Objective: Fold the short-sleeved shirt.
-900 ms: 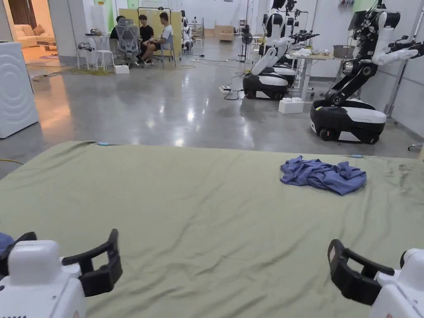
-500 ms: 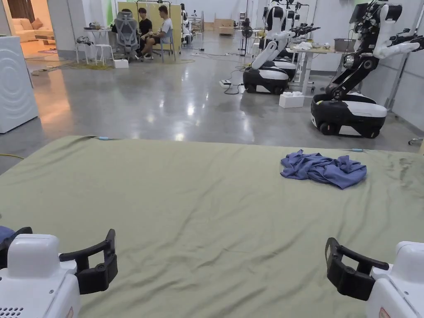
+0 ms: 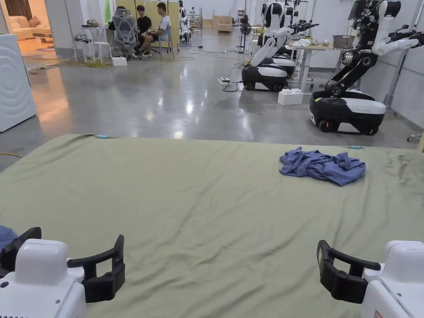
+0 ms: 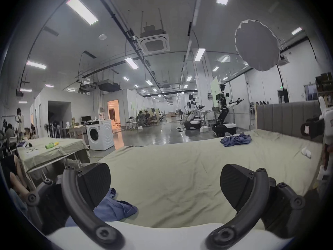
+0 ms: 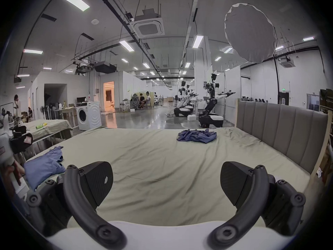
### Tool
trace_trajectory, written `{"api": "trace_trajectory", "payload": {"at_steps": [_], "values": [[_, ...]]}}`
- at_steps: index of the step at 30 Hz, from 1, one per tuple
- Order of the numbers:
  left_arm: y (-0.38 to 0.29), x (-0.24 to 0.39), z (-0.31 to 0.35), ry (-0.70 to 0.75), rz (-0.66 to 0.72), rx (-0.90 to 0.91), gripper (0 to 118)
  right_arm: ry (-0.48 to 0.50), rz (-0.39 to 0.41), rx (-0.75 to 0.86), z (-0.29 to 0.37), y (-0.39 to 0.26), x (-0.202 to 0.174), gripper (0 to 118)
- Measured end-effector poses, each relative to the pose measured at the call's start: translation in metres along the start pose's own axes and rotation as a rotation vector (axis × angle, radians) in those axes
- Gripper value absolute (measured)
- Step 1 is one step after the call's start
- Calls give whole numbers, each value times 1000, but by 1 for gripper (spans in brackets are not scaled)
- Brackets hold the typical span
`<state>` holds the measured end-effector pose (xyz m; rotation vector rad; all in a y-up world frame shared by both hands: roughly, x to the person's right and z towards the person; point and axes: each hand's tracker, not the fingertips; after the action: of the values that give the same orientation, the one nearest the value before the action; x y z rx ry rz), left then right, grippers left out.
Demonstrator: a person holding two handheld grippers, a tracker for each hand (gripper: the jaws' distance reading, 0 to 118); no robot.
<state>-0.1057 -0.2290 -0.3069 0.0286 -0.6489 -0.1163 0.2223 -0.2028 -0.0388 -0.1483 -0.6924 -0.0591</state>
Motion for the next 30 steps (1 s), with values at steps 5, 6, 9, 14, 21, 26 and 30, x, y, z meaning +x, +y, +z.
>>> {"api": "trace_trajectory", "payload": {"at_steps": [5,6,9,14,21,26,30], "values": [[3,-2,5,11,-42,10,118,8,-43,-8,-2,2,7,118],[3,-1,6,10,-57,9,118,24,-60,-12,-2,1,10,118],[6,-1,8,19,-80,14,118,9,-65,-6,-1,1,11,118],[7,-1,6,11,-71,-6,118,18,-54,-9,-1,-1,11,118],[5,-4,4,-5,-38,-33,118,25,-23,-14,0,-2,7,118],[5,-7,5,0,-9,-41,118,19,-18,-10,1,0,6,118],[8,-9,6,12,-4,-31,118,16,-24,-5,1,1,8,118]]}}
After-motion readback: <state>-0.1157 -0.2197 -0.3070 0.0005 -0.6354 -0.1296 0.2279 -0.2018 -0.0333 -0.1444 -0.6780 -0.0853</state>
